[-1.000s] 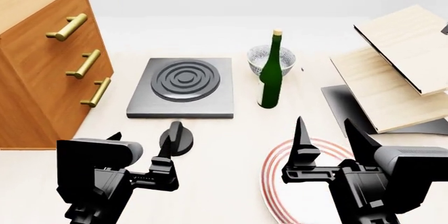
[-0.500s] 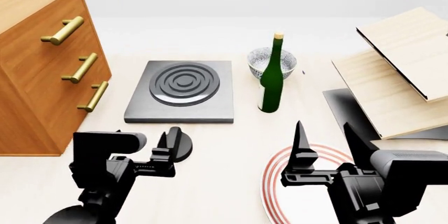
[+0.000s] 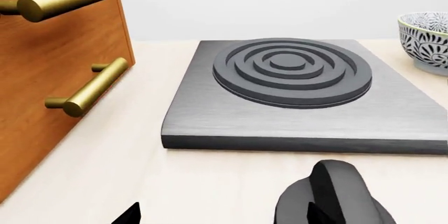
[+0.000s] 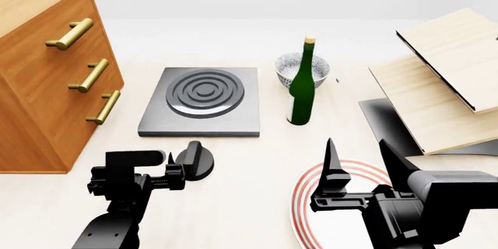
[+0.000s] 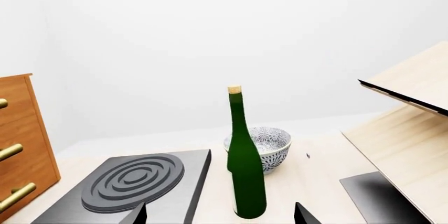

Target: Turn on the stove.

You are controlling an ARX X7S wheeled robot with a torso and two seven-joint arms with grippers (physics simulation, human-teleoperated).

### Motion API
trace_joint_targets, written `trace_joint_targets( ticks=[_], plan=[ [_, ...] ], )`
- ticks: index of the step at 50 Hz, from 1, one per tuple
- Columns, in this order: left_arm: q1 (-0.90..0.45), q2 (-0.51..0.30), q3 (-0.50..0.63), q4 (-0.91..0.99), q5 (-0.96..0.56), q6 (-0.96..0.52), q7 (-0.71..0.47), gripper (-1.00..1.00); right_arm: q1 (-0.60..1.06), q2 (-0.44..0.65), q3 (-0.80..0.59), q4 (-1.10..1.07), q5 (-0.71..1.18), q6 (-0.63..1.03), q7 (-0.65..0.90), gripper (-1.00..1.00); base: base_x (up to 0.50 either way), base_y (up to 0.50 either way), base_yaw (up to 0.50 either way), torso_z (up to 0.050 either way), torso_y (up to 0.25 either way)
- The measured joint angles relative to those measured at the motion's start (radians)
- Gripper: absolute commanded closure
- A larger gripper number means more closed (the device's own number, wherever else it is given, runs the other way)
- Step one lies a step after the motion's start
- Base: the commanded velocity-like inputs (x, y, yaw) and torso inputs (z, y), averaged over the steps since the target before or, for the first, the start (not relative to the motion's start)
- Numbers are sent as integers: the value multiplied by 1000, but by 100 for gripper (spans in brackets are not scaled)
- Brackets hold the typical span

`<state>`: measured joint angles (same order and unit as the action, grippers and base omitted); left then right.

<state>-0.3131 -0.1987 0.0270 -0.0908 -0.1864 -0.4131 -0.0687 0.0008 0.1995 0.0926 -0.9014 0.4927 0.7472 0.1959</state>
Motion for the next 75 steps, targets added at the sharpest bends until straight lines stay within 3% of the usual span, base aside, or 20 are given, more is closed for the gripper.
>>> trace_joint_targets(
  ticks=[21,38,43,50,61,75],
  plan=[
    [-98,45,54,-350,68,219,-19,-100,-17,11,-4,5,17,-27,7,-100,0,0,0,0,0],
    [-112,82,108,-327,109,167,-46,-100,-35,18,-7,16,27,-58,8,-100,0,0,0,0,0],
    [-84,82,132,-208,96,78,-41,-100,-38,21,-5,15,33,-62,10,-100,0,0,0,0,2],
    [-24,63,139,135,0,-145,-18,-100,-42,24,-8,18,36,-69,14,-100,0,0,0,0,0],
    [35,37,-9,669,-227,-550,-24,-100,-44,29,-19,16,38,-74,23,-100,0,0,0,0,0],
    [78,28,-133,931,-357,-751,-48,-100,-44,39,-31,16,38,-73,38,-100,0,0,0,0,0]
  ],
)
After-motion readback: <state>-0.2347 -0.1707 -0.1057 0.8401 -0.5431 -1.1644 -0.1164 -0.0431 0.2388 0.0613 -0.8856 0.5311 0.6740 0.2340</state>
